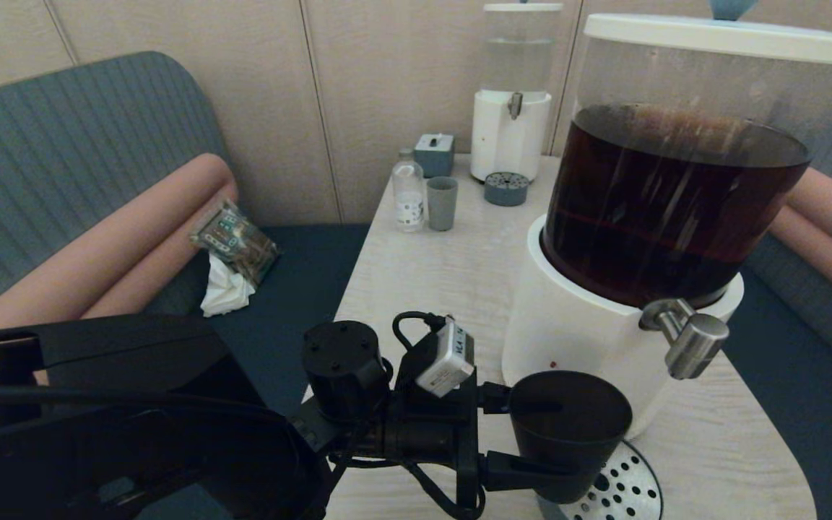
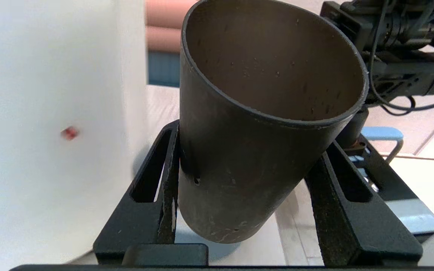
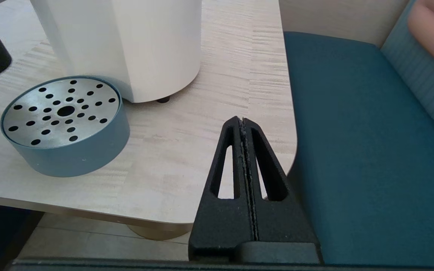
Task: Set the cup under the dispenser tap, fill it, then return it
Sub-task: Place it under the water dispenser
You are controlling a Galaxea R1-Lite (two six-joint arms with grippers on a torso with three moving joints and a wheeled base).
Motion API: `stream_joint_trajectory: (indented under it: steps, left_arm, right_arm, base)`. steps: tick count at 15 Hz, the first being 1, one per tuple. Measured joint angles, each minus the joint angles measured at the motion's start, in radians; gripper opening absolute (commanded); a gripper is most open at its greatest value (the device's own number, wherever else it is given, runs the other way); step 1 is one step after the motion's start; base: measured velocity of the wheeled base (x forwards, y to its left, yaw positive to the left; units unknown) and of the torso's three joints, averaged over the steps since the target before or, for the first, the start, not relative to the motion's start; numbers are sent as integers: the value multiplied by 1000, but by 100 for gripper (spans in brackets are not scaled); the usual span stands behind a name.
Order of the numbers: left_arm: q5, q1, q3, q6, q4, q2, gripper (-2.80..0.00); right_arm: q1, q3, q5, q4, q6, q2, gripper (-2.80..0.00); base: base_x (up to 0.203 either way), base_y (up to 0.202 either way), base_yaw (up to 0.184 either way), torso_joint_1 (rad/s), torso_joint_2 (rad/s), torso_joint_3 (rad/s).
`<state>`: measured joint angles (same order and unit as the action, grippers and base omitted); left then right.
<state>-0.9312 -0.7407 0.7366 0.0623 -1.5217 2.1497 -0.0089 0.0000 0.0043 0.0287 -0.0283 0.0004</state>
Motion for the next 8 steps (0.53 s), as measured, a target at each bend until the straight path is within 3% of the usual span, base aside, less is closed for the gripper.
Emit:
stream_joint_trajectory:
  steps: [8]
  left_arm:
    - [78,-73,76,23,0,51,-280]
  right_arm:
    - [0,0,0,0,0,0,-280]
  base:
    - [0,0,0,0,0,0]
